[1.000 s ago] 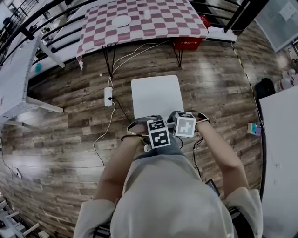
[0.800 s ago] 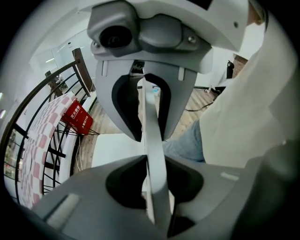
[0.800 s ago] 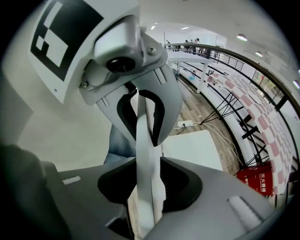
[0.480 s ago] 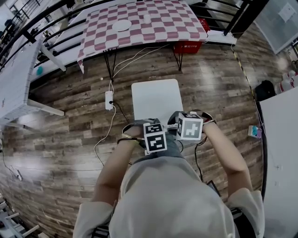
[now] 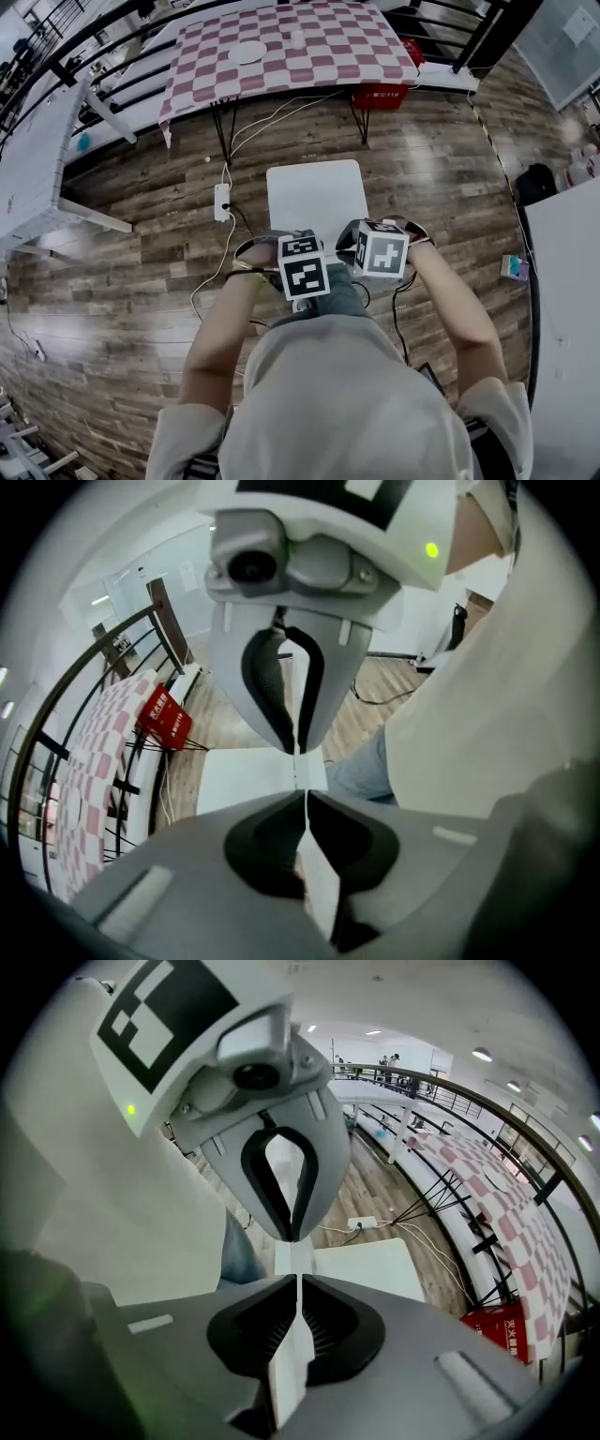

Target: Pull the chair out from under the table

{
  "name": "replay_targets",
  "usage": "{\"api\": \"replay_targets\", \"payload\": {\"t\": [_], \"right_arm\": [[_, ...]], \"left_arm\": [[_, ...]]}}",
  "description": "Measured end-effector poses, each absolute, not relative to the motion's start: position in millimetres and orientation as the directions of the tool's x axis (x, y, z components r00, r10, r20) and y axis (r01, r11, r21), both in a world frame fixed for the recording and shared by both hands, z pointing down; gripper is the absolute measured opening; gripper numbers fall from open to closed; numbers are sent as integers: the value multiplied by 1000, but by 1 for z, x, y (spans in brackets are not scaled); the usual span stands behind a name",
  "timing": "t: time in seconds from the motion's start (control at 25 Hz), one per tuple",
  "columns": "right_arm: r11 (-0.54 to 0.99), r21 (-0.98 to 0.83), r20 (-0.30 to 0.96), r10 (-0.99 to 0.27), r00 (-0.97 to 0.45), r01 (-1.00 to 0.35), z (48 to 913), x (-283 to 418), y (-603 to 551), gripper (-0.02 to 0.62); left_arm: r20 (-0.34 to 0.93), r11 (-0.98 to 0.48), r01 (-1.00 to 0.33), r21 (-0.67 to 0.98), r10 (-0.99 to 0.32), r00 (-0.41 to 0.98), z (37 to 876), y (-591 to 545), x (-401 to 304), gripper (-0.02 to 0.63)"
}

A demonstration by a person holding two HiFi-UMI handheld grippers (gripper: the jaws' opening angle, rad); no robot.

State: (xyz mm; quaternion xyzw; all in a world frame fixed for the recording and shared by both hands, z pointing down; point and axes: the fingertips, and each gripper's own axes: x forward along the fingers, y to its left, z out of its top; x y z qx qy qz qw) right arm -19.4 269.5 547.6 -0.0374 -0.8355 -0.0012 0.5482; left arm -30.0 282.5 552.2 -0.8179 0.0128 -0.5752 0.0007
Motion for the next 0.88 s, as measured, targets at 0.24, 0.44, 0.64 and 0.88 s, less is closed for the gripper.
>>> {"api": "replay_targets", "payload": {"t": [0.24,0.44,0.64,0.88], "right_arm": [[999,-28,921,43,-387,43,550,-20,253,0],[1000,-14,932,10,-362,-9,550,-20,231,-1],[998,-21,929,-2,-370,-57,547,-26,216,-2],[988,-8,920,-54,-389,-156,545,-30,202,0]], "left_arm": [[934,-993,-100,-68,-98,344,542,250,-40,11],[917,-983,-176,-59,-123,381,538,226,-41,11],[892,-964,-257,-70,-176,417,529,201,-43,11],[830,-911,-396,-113,-306,466,514,172,-50,11]]}}
